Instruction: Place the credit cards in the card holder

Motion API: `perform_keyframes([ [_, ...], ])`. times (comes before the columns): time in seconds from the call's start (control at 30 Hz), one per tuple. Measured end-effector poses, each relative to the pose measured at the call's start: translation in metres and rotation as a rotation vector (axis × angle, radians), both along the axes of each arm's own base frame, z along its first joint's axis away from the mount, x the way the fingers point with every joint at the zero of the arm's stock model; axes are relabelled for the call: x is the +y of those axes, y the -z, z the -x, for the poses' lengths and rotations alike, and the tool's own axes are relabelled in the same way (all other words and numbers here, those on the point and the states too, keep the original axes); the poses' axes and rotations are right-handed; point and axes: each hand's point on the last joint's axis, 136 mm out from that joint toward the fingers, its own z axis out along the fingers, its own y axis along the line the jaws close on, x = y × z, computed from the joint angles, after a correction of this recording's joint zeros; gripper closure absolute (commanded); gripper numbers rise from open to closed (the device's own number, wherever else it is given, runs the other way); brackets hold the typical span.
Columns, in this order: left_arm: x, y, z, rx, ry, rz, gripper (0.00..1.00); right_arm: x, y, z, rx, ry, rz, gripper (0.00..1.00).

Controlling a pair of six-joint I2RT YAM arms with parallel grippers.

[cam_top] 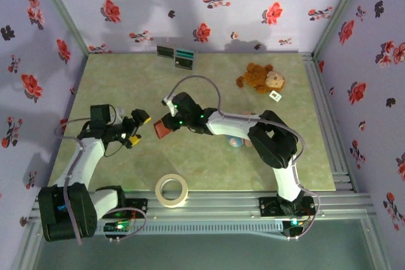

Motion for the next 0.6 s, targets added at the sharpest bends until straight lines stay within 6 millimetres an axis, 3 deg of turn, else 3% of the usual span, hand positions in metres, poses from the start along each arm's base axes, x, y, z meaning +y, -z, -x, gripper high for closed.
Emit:
perform_keyframes([
  [0.1,0.001,0.002,0.001,0.003,-0.006,-0.003,0.02,0.012,-0.004,0.01,-0.046,-0.034,-0.044,0.75],
  [0.2,0.001,0.003,0.001,-0.002,-0.004,-0.003,0.04,0.007,0.014,0.026,-0.075,-0.056,-0.051,0.74],
  [0.47,-0.017,0.008,0.007,-0.011,0.074,-0.019,0.04,-0.06,0.075,0.072,-0.08,-0.036,0.056,0.65],
  [0.6,-0.027,0.013,0.011,-0.006,0.126,-0.027,0.05,-0.083,0.072,0.078,-0.089,-0.004,0.077,0.59],
])
